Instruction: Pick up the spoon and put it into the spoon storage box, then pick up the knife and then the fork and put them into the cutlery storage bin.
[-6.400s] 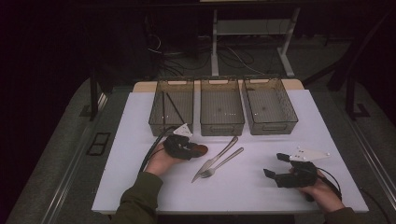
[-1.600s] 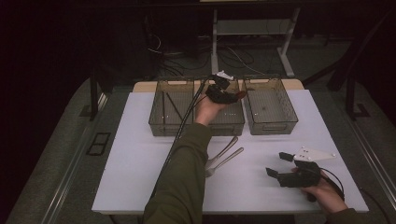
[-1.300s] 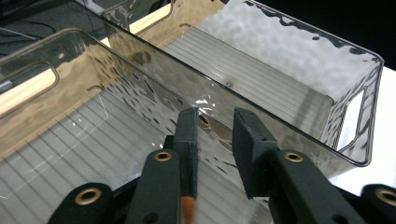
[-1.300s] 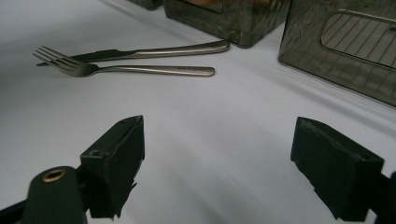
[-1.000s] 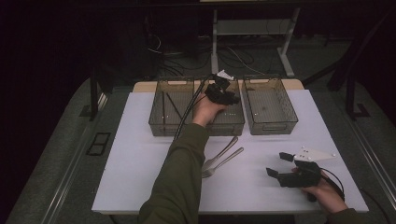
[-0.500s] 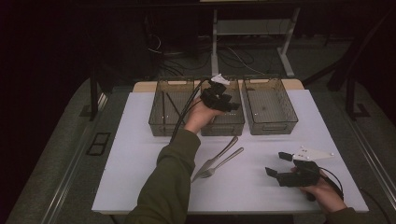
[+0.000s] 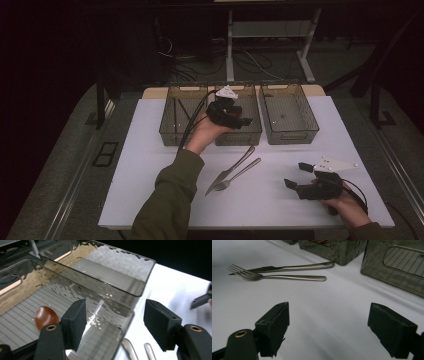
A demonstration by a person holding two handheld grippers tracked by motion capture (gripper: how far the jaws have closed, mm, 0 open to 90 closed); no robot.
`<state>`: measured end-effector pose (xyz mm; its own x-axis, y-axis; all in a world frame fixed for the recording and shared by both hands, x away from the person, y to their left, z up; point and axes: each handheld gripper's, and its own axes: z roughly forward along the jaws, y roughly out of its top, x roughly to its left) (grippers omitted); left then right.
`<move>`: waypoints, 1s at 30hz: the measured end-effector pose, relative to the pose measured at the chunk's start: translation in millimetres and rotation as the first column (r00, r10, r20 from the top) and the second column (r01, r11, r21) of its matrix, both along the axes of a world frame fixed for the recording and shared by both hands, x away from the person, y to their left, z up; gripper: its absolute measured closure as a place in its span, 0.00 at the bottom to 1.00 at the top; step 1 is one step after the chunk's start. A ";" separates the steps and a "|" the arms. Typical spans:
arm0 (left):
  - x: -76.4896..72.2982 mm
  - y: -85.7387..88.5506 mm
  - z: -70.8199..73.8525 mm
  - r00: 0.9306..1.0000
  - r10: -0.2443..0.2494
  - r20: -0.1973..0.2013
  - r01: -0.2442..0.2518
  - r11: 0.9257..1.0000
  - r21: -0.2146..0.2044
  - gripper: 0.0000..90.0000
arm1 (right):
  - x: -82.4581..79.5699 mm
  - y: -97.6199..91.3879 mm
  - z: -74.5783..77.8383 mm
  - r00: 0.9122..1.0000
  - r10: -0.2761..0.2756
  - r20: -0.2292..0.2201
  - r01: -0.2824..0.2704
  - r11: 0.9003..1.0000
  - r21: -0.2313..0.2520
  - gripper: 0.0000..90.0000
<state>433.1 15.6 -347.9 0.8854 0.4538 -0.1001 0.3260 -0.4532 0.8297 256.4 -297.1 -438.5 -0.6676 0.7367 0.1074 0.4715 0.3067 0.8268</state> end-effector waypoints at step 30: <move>-77.4 60.1 -41.0 1.000 0.005 -0.019 -0.006 0.999 -0.037 0.14 | 1.3 -4.1 1.9 1.000 -0.002 -0.024 0.002 1.000 0.009 0.19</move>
<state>355.8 75.7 -389.0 0.8808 0.4543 -0.1336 0.3441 -0.4201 0.8397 257.7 -301.1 -436.6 -0.6635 0.7367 0.1302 0.4920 0.2985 0.8178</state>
